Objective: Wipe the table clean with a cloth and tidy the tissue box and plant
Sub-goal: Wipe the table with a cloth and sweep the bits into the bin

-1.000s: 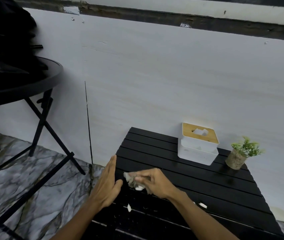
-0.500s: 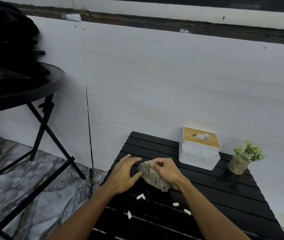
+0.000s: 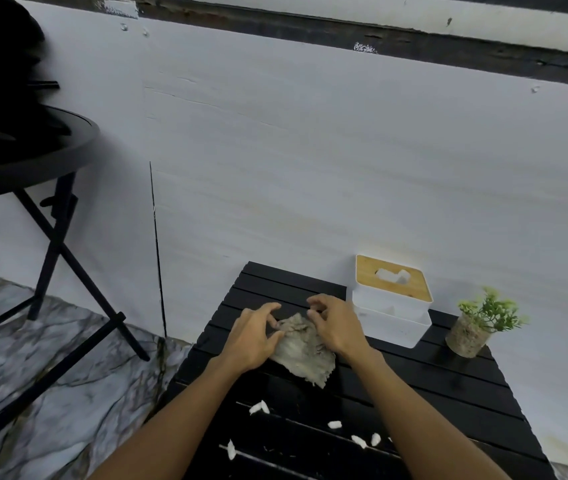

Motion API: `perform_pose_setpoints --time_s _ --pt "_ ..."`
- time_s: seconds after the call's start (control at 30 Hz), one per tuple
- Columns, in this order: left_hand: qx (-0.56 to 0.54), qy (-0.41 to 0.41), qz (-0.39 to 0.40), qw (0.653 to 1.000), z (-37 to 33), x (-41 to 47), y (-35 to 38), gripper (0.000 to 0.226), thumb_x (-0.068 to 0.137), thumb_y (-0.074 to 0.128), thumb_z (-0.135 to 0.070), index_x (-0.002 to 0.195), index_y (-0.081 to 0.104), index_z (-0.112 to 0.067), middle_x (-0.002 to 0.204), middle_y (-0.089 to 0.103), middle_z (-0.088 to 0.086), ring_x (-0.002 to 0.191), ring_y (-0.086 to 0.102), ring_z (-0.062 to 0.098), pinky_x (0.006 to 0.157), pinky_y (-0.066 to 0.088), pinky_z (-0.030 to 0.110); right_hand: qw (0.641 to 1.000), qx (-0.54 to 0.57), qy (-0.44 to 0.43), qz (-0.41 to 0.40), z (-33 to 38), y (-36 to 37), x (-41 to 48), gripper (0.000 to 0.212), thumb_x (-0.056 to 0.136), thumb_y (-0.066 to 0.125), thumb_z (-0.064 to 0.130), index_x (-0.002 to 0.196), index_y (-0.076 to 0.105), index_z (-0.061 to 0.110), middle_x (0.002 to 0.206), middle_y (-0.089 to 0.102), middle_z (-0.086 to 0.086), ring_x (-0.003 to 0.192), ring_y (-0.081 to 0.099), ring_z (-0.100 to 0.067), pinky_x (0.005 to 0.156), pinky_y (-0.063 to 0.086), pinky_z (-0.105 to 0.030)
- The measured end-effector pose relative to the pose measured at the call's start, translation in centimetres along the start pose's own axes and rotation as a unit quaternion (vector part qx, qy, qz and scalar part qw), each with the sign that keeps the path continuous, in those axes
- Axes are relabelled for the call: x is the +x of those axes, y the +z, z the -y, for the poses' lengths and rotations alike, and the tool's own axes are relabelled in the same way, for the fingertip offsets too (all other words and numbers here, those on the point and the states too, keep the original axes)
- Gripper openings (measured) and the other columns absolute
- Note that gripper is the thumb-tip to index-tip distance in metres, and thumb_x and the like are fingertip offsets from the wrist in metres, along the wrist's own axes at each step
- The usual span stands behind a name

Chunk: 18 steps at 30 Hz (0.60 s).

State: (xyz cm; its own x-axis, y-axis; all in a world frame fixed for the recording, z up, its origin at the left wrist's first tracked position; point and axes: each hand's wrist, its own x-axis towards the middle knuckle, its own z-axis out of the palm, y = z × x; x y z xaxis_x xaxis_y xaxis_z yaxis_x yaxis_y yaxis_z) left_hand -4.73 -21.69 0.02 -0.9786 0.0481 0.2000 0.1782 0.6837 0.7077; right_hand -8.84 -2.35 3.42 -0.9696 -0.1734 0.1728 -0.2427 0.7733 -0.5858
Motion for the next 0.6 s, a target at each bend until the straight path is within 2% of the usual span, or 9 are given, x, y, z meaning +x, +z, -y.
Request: perform_pose_setpoints --time_s 0.07,0.13,0.27,0.33,0.4,0.43,0.5,0.57,0.6 --pt "-0.001 -0.01 -0.005 1.0 -0.1 0.2 0.3 0.053 0.089 0.065 -0.032 0.138 0.044 -0.03 0.093 0.058 -0.019 0.102 0.043 0.011 0.089 0.045 0.033 0.998 -0.056 -0.018 0.008 -0.1 0.4 -1.4 0.058 0.084 0.062 0.057 0.133 0.058 0.026 0.129 0.06 0.003 0.116 0.058 -0.018 0.097 0.051 -0.039" --pt "0.003 -0.016 -0.012 1.0 -0.3 0.6 0.4 0.053 0.089 0.065 -0.031 0.138 0.044 -0.029 0.092 0.06 -0.017 0.103 0.043 0.011 0.091 0.045 0.035 0.993 -0.114 -0.019 0.041 -0.6 0.8 -2.4 0.068 0.077 0.066 0.057 0.137 0.049 0.028 0.132 0.052 0.002 0.117 0.055 -0.022 0.096 0.051 -0.041" --pt "0.018 -0.028 -0.028 0.999 -0.9 0.8 0.4 0.058 0.088 0.066 -0.034 0.14 0.04 -0.029 0.092 0.061 -0.016 0.107 0.044 0.012 0.095 0.04 0.035 0.993 -0.107 -0.036 0.041 -1.6 1.0 -2.7 0.045 0.086 0.073 0.027 0.126 0.053 0.026 0.122 0.055 0.001 0.109 0.057 -0.02 0.091 0.05 -0.034" --pt "0.021 -0.034 -0.035 0.999 -1.0 0.5 0.1 0.06 0.088 0.065 -0.037 0.141 0.038 -0.029 0.096 0.061 -0.017 0.109 0.044 0.014 0.096 0.04 0.034 0.991 -0.131 -0.039 0.006 -1.2 1.2 -2.3 0.034 0.09 0.067 0.018 0.122 0.057 0.024 0.121 0.059 0.0 0.107 0.058 -0.022 0.089 0.05 -0.034" --pt "0.022 -0.034 -0.054 0.998 -0.6 -0.1 -0.5 0.059 0.088 0.064 -0.036 0.141 0.038 -0.029 0.1 0.06 -0.016 0.109 0.044 0.014 0.094 0.041 0.034 0.979 -0.186 -0.074 -0.042 -0.5 1.8 -2.3 0.032 0.094 0.058 0.014 0.125 0.059 0.022 0.127 0.061 0.0 0.116 0.056 -0.024 0.094 0.047 -0.036" --pt "0.023 -0.031 -0.068 0.997 -0.3 -0.6 -0.9 0.057 0.089 0.064 -0.034 0.14 0.04 -0.028 0.102 0.059 -0.015 0.108 0.044 0.014 0.093 0.042 0.035 0.974 -0.197 -0.1 -0.044 -0.2 2.2 -2.6 0.033 0.097 0.054 0.017 0.13 0.058 0.022 0.134 0.059 0.001 0.126 0.052 -0.025 0.102 0.044 -0.038" --pt "0.023 -0.019 -0.093 0.995 0.5 -2.0 -1.9 0.05 0.089 0.063 -0.027 0.136 0.047 -0.024 0.101 0.06 -0.013 0.104 0.047 0.014 0.09 0.045 0.036 0.973 -0.192 -0.116 0.046 0.3 3.0 -3.4 0.045 0.104 0.041 0.039 0.147 0.042 0.027 0.156 0.042 0.003 0.15 0.027 -0.029 0.121 0.023 -0.048" --pt "0.024 -0.02 -0.112 0.993 1.8 -3.8 -3.1 0.045 0.089 0.062 -0.024 0.133 0.053 -0.022 0.098 0.06 -0.014 0.101 0.051 0.014 0.088 0.048 0.037 0.967 -0.193 -0.08 0.146 0.2 3.9 -4.1 0.065 0.1 0.023 0.065 0.159 0.014 0.037 0.169 0.014 0.006 0.156 -0.001 -0.03 0.125 0.001 -0.056" --pt "0.024 -0.026 -0.119 0.992 2.5 -4.9 -3.7 0.043 0.089 0.062 -0.023 0.131 0.054 -0.022 0.097 0.06 -0.015 0.101 0.052 0.014 0.087 0.048 0.036 0.966 -0.194 -0.064 0.155 0.0 4.2 -4.2 0.072 0.095 0.015 0.072 0.159 0.005 0.04 0.17 0.005 0.008 0.156 -0.007 -0.03 0.124 -0.003 -0.057"
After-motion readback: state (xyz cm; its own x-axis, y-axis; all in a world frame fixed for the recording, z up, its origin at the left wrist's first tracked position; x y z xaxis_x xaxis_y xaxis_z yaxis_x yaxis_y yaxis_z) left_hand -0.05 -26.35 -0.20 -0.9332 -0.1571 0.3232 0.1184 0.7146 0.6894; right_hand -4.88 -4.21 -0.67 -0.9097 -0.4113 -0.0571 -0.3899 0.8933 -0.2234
